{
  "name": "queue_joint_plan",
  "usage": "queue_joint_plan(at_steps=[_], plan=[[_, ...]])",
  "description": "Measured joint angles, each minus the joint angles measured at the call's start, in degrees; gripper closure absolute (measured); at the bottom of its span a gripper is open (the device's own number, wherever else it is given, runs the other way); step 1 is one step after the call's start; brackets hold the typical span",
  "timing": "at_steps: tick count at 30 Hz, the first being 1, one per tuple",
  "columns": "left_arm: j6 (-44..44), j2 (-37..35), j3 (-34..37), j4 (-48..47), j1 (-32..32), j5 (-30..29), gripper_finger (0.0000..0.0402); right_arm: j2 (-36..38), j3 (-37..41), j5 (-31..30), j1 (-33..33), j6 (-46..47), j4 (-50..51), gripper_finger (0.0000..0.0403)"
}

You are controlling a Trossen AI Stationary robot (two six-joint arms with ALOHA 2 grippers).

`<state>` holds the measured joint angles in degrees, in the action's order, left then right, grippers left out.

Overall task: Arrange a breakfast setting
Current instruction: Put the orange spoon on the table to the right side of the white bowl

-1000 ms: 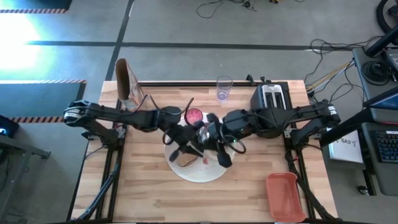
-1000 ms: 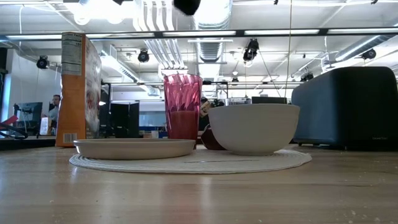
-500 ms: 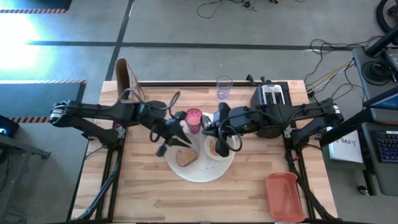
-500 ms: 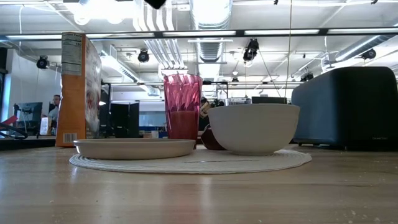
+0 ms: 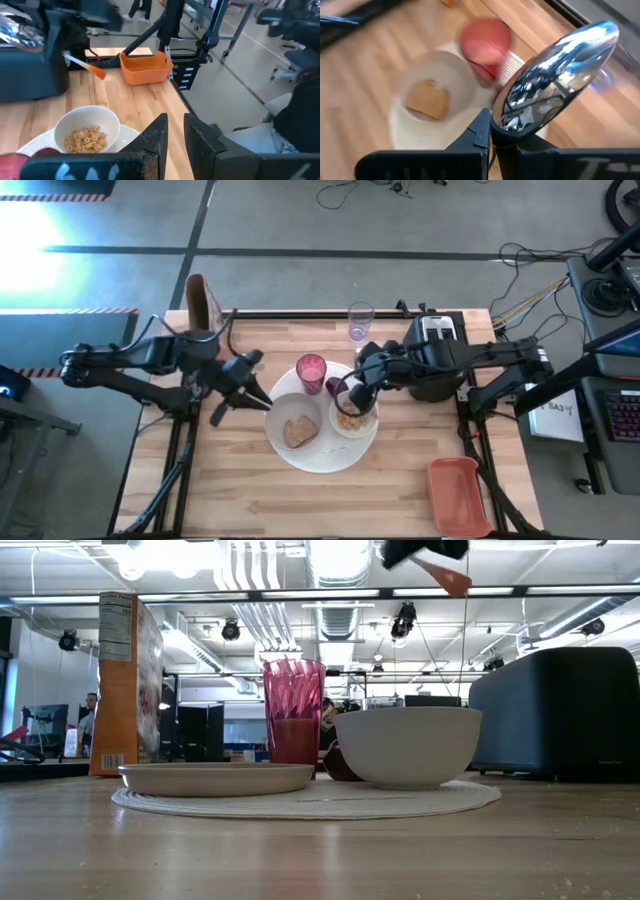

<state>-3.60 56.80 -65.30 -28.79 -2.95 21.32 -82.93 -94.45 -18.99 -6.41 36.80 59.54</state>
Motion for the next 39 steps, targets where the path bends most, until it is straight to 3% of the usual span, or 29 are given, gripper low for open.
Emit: queue_joint_plan(at_steps=[9, 20, 39], plan=[[-1.5, -4.5, 0.1, -6.4, -1.2, -7.1, 0.0357, -1.7, 0.1, -0.7, 3.1, 13.6, 11.7, 0.0395], [1.1, -10.4, 0.1, -13.0, -1.3, -7.4, 0.0357, -8.4, 0.2, 1.1, 5.8, 25.3, 23.9, 0.0395], [3.1, -24.4, 0.1, -20.1, -1.3, -7.5, 0.0357, -20.4, 0.2, 7.3, 10.2, 27.9, 29.0, 0.0395]])
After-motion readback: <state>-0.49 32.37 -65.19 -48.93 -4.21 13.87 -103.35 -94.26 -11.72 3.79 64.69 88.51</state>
